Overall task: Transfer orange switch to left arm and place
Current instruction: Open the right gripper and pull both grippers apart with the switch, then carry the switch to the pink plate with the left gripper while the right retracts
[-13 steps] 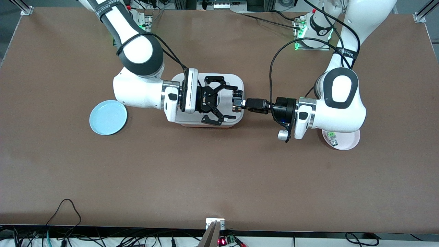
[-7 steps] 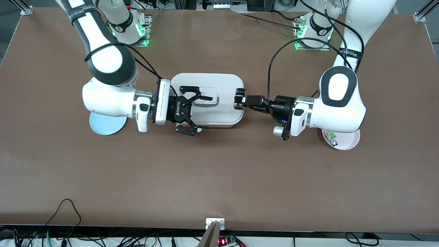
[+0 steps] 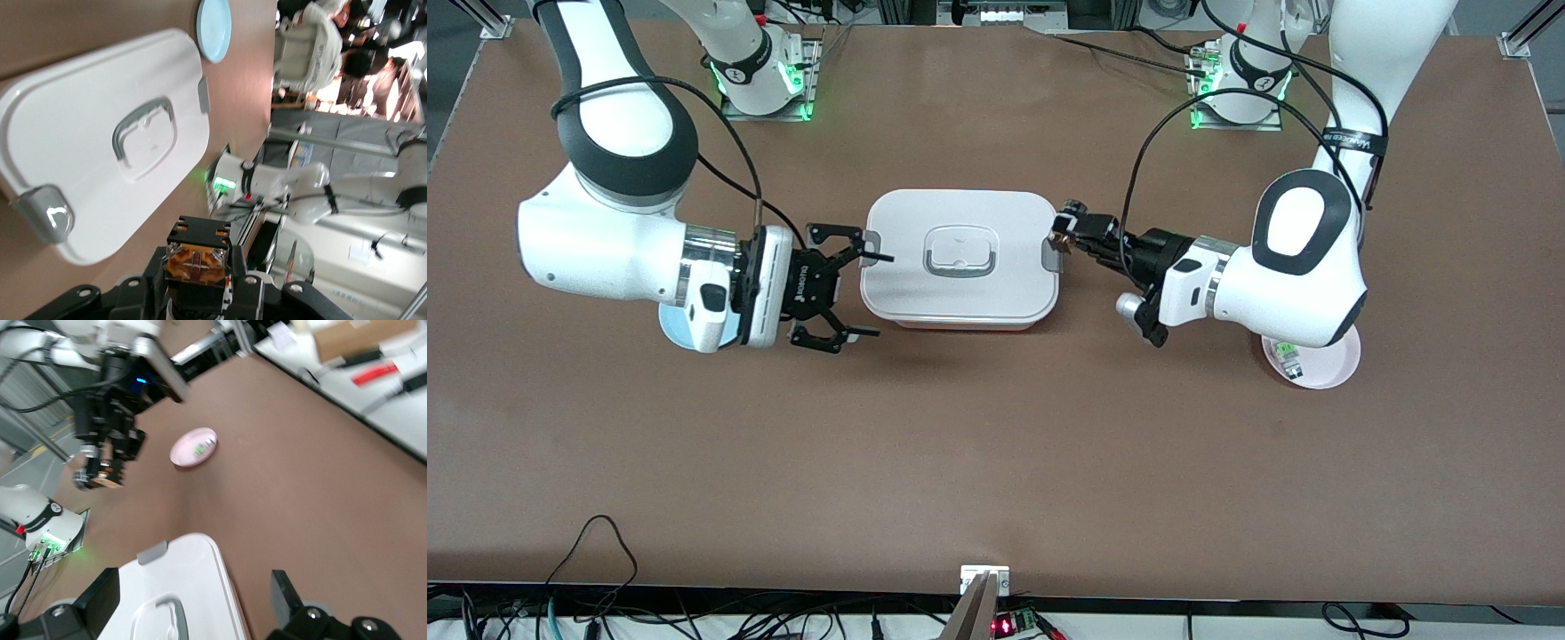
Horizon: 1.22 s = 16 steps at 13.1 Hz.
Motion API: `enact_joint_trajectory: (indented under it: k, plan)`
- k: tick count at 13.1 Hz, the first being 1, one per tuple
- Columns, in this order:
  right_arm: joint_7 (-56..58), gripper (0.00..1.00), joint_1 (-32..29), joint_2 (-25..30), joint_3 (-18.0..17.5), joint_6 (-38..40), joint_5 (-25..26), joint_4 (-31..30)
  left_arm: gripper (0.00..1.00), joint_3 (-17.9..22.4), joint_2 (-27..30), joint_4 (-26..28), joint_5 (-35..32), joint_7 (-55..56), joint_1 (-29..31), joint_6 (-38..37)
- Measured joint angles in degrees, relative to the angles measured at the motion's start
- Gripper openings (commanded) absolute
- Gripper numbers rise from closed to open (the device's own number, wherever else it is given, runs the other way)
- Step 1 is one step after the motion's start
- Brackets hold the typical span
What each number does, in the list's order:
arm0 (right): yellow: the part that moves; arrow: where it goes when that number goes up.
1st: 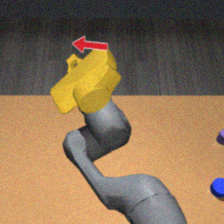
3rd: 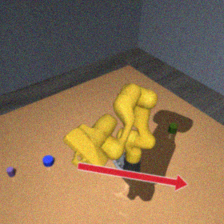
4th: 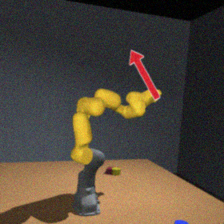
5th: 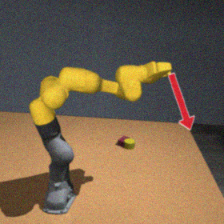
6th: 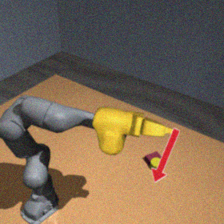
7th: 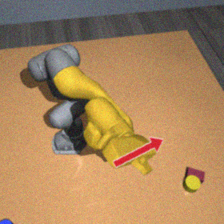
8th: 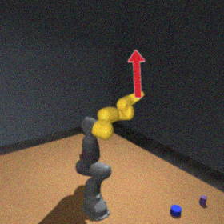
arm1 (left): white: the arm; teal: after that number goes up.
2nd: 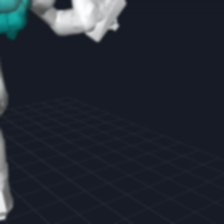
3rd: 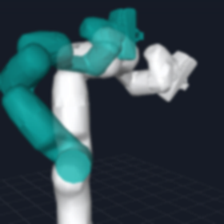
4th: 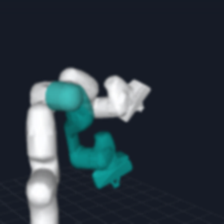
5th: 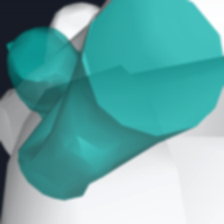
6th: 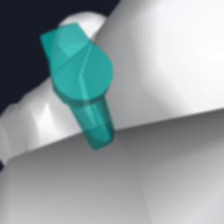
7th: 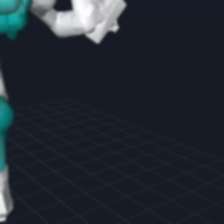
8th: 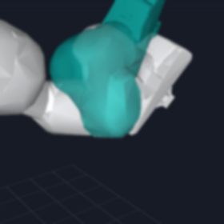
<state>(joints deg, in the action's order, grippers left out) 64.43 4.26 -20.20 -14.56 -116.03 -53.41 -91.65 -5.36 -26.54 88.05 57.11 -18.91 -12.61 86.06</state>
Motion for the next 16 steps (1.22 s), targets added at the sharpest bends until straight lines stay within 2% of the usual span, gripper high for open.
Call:
enact_joint_trajectory:
  k: [5,8,12,16]
  plan:
    - [-32.51,1.00,-0.23,3.28,0.77,0.54,21.40,-0.25,0.00,0.05,0.03,-1.71,-13.06,-6.58,0.26,-9.99]
    - [-48.32,1.00,-0.33,3.43,3.09,3.12,32.27,-0.73,0.00,0.05,0.22,-3.00,-20.33,-11.34,0.32,-14.17]
    - [-68.91,1.00,-0.40,4.00,4.41,10.89,44.79,-0.72,0.00,0.07,0.87,-3.23,-29.58,-18.70,0.37,-17.62]
    - [-77.67,1.00,-0.17,5.42,4.35,16.46,51.50,-0.71,0.00,0.10,1.33,-3.23,-38.57,-27.27,0.48,-19.05]
